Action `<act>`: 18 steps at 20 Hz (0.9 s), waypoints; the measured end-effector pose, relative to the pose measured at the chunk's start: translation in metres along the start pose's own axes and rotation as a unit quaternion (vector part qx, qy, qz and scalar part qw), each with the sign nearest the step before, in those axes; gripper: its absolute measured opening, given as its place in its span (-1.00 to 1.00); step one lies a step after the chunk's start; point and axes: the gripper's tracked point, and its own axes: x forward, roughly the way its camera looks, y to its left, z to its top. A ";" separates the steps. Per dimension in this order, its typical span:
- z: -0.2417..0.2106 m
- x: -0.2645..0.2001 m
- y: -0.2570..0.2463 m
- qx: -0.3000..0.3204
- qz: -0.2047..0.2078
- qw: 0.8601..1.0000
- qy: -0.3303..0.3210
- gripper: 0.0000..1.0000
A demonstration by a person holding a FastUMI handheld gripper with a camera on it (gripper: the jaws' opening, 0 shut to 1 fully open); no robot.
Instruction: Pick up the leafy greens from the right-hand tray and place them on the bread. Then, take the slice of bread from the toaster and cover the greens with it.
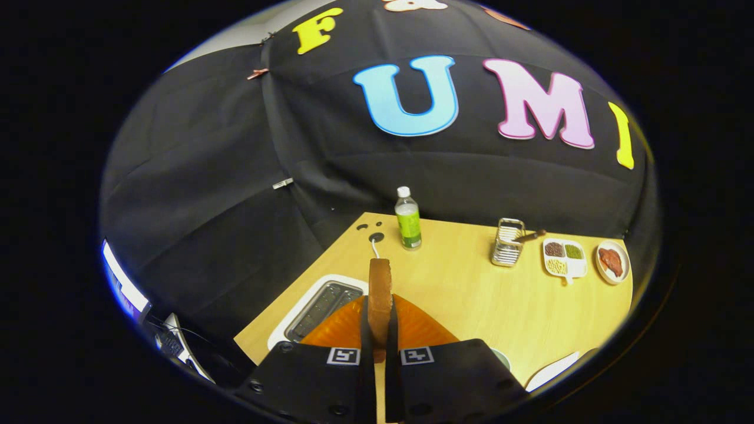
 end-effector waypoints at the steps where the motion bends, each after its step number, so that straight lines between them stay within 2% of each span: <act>1: -0.007 -0.002 -0.011 0.009 -0.005 1.000 0.006 -0.80; 10: -0.100 -0.009 -0.059 0.084 -0.012 0.993 0.080 -0.80; 18: -0.149 0.001 -0.096 0.137 -0.042 0.985 0.093 -0.79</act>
